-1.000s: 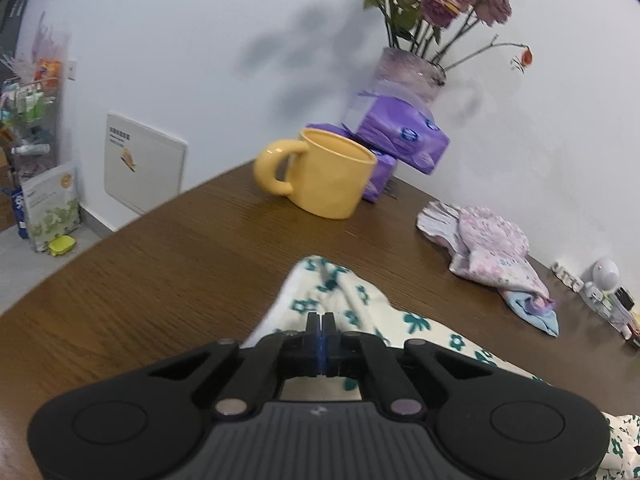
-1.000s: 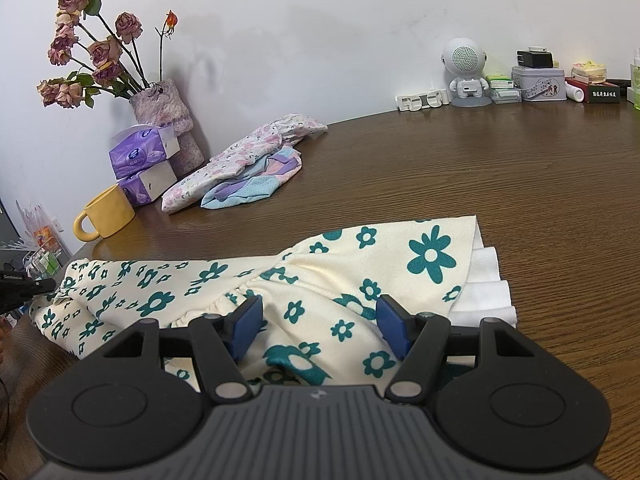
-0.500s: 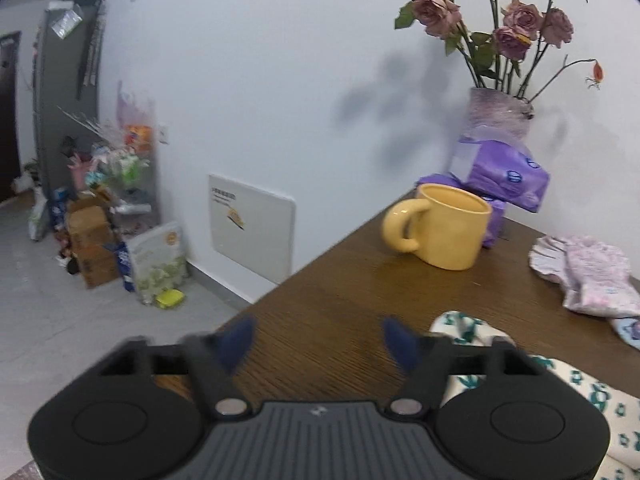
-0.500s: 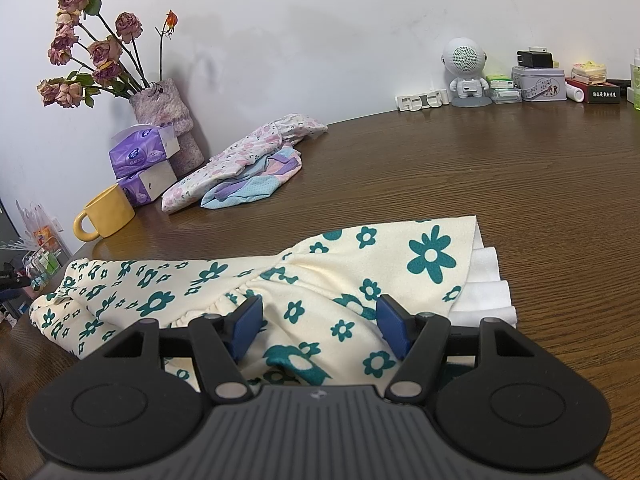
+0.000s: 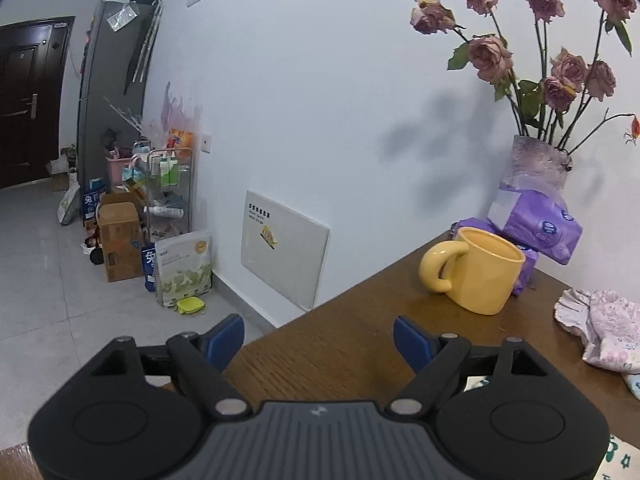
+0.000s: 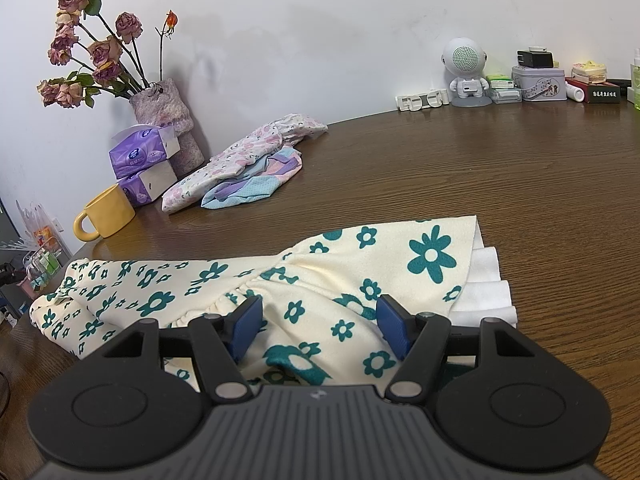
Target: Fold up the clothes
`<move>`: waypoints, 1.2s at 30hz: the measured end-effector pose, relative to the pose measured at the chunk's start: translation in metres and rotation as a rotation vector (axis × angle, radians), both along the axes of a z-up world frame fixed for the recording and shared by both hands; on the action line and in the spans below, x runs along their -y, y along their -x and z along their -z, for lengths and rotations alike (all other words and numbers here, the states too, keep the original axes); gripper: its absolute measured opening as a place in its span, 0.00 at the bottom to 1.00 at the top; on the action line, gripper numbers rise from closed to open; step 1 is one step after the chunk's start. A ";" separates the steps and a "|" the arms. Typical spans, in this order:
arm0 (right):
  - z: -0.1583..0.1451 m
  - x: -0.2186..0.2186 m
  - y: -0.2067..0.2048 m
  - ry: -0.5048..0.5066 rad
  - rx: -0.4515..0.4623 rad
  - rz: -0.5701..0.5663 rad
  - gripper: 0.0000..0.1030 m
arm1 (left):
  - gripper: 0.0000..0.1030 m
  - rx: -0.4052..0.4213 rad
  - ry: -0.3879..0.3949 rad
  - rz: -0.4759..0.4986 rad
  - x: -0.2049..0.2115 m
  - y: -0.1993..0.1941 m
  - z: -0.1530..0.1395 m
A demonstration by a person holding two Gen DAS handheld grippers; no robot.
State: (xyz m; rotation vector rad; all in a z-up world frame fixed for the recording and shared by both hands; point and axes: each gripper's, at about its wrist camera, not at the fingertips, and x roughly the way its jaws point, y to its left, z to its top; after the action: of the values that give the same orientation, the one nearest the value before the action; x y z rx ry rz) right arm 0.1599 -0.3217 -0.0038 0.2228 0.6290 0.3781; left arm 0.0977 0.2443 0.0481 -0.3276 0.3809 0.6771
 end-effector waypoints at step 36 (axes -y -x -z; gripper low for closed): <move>0.001 0.002 0.000 0.000 0.001 -0.005 0.64 | 0.14 -0.196 -0.122 0.622 0.110 -0.056 0.030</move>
State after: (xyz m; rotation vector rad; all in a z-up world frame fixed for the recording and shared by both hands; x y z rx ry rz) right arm 0.1599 -0.3235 -0.0043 0.2216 0.6290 0.3831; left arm 0.1537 0.1342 0.0179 -0.0156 0.5923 0.1187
